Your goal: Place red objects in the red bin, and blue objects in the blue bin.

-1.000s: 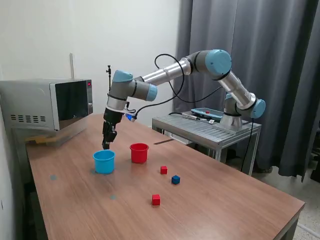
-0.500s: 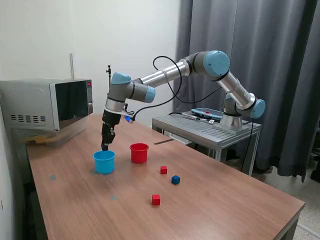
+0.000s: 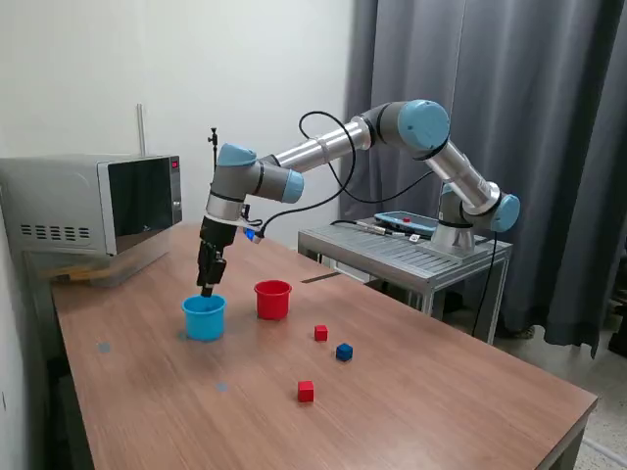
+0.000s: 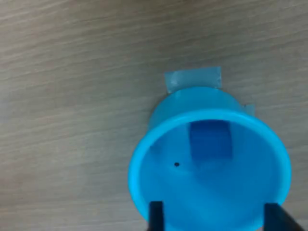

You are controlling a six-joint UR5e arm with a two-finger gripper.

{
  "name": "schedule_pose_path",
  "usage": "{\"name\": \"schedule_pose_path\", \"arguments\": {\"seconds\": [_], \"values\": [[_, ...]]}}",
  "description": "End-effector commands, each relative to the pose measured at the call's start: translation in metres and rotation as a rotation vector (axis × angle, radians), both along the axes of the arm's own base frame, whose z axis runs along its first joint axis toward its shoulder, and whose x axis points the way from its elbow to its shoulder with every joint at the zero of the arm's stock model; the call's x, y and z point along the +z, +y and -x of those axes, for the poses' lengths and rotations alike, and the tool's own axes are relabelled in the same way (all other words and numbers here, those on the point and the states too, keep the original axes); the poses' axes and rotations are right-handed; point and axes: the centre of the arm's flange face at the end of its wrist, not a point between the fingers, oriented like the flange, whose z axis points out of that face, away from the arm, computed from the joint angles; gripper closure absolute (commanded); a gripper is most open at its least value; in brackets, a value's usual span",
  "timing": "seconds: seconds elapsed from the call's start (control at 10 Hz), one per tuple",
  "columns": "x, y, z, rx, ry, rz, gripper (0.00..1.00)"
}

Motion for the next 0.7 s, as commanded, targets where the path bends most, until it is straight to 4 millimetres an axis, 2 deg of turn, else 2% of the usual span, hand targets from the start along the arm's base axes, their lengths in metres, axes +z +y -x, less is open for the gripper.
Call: {"name": "schedule_pose_path", "arguments": {"seconds": [0.0, 0.2, 0.3, 0.4, 0.5, 0.6], "values": [[-0.001, 0.000, 0.000, 0.000, 0.000, 0.000, 0.00], [0.000, -0.001, 0.000, 0.000, 0.000, 0.001, 0.00], [0.019, -0.015, -0.004, -0.006, 0.016, 0.001, 0.00], [0.045, -0.022, -0.019, -0.007, 0.024, 0.000, 0.00], [0.062, -0.045, -0.031, 0.016, 0.028, 0.002, 0.00], [0.072, -0.087, -0.041, 0.064, 0.021, 0.006, 0.00]]}}
